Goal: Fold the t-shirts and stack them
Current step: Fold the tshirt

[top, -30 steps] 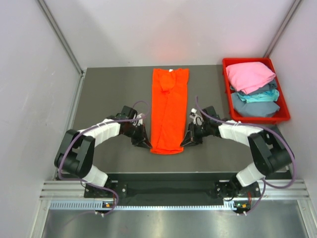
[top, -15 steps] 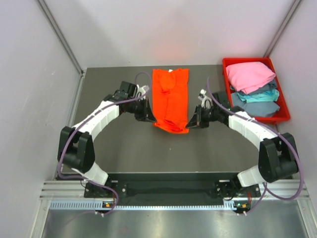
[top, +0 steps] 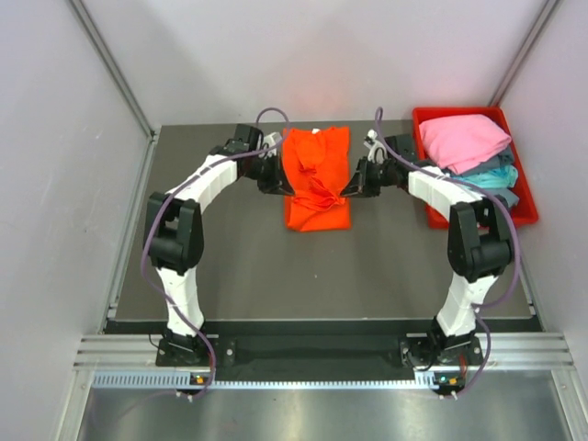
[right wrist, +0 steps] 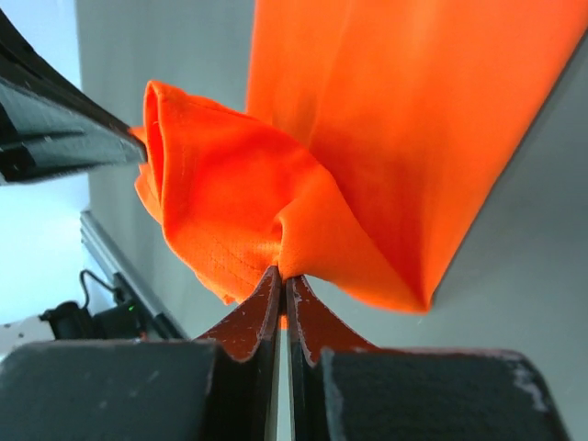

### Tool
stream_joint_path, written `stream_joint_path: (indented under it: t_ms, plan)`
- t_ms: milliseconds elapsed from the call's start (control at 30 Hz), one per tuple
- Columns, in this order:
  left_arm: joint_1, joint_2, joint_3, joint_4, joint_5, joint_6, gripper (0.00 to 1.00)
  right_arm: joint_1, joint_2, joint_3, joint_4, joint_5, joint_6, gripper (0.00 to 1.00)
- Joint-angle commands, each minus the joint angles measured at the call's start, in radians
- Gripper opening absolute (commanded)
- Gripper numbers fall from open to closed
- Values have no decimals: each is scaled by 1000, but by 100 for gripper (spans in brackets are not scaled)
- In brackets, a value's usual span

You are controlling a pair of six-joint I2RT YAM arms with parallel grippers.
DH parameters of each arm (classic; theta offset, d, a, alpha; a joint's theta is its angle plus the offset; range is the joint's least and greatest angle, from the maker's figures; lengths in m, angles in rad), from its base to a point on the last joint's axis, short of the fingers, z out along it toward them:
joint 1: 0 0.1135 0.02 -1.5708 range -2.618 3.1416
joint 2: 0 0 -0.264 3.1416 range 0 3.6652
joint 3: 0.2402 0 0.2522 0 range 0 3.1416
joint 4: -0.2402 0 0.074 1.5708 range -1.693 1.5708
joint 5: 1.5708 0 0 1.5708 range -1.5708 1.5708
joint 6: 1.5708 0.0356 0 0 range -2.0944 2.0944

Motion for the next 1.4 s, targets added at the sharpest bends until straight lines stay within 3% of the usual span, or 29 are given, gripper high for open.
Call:
stream_joint_path:
  t_ms: [0, 433, 833, 900, 967, 1000, 1033, 1067, 1133, 1367]
  plan:
    - [25, 66, 95, 24, -17, 30, 0, -12, 56, 75, 40, 10, -40, 0]
    - [42, 238, 328, 41, -29, 21, 0, -36, 233, 294, 66, 28, -37, 0]
    - [56, 281, 367, 26, -144, 16, 0, -30, 358, 429, 95, 66, -30, 4]
    - [57, 269, 367, 23, -170, 21, 14, -28, 351, 423, 89, 80, -41, 21]
    - [60, 257, 374, 11, -183, 36, 39, -31, 328, 411, 69, 109, -70, 45]
    - [62, 251, 377, 1, -192, 44, 53, -34, 316, 405, 60, 122, -82, 49]
    - [63, 243, 385, -8, -195, 59, 58, -41, 284, 390, 45, 132, -107, 52]
    - [66, 219, 384, -23, -201, 62, 61, -47, 267, 379, 40, 146, -118, 59]
    - [77, 183, 347, -32, -193, 61, 68, -68, 204, 335, 26, 146, -135, 60]
    - [116, 16, 63, -28, -39, -7, 70, -117, 56, 118, 5, 83, -142, 59]
